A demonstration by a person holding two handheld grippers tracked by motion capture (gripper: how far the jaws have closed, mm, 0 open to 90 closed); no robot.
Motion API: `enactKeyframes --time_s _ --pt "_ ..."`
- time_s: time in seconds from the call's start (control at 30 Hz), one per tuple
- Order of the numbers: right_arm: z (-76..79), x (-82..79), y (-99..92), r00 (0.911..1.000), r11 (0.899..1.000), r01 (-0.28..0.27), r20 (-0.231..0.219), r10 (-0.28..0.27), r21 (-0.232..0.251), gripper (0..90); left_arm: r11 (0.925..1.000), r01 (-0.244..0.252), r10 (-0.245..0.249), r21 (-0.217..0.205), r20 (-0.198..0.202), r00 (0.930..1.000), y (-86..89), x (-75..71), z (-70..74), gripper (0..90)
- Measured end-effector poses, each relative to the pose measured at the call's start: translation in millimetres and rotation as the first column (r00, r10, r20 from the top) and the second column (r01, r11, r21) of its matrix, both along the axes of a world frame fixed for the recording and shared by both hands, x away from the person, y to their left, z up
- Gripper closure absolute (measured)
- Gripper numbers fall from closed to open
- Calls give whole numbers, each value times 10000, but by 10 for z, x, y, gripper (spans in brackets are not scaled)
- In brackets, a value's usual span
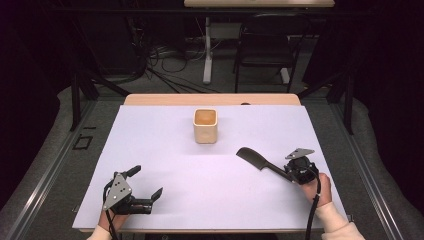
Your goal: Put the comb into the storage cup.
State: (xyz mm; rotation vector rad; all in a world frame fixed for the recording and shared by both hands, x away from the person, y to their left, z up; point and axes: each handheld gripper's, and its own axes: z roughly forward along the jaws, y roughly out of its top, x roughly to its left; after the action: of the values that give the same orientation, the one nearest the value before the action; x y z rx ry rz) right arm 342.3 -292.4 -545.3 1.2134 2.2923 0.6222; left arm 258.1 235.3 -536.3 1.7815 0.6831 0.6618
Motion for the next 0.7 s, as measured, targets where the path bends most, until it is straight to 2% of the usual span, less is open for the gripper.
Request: enactKeyframes --time_s 0.13,0.3,0.43,0.63,0.67,0.7 --pt "-1 -8 17 9998 9999 -99 -144 99 -17 900 10000 -15 15 0 3 10000 0 -1 1 4" --pt "4 -15 33 9999 9999 -107 -97 106 -100 889 10000 -13 13 13 11 10000 -2 -2 2 4" --pt "57 -11 15 9998 9997 -156 142 159 -213 803 10000 -18 18 -32 -22 10000 -3 1 -2 4" --pt "237 -26 41 9971 9979 -575 481 590 -311 689 10000 -8 8 15 -13 10000 -8 2 -2 4" --pt "237 -26 41 9971 9979 -575 481 590 -311 689 10000 -8 8 15 -13 10000 -8 2 -2 4" --pt "283 -22 60 9966 9970 -725 382 736 -278 639 10000 -3 3 22 -17 10000 -9 3 -3 4"
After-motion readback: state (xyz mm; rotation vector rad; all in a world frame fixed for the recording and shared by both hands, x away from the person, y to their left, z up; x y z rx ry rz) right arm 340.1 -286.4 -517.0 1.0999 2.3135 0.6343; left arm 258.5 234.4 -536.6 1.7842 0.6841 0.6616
